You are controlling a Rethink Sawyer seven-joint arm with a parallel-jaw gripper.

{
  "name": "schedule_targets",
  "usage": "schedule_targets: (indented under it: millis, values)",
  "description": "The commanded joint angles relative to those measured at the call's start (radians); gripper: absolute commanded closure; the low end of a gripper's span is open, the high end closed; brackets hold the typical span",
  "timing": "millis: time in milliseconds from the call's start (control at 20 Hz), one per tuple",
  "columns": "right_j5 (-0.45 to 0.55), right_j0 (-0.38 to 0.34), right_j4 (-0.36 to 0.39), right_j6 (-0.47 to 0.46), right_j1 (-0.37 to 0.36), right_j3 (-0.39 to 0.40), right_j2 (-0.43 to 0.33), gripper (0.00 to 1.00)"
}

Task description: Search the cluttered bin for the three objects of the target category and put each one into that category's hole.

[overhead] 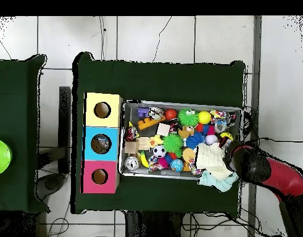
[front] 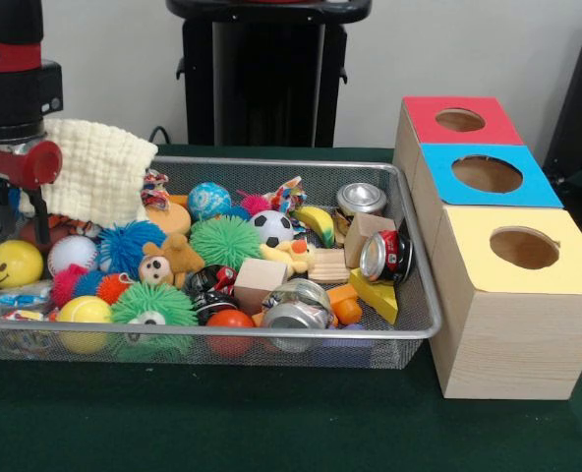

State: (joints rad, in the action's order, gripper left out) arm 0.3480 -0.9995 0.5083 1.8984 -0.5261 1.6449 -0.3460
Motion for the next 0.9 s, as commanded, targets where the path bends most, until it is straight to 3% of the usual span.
schedule_targets:
  millis: [50,300,450,650,900]
  values:
    - [0.076,0.031,-0.044,0.012,-0.009,0.014,-0.056,0.0]
    - [-0.038,0.116,-0.025,0.159,-0.084,0.06,0.074,0.0]
    - [-0.061,0.115,-0.035,0.167,-0.077,0.064,0.088,0.0]
    - [-0.147,0.14,-0.029,0.199,-0.023,0.042,0.139,0.0]
    - [-0.221,0.125,-0.043,0.178,0.057,0.011,0.13,0.0]
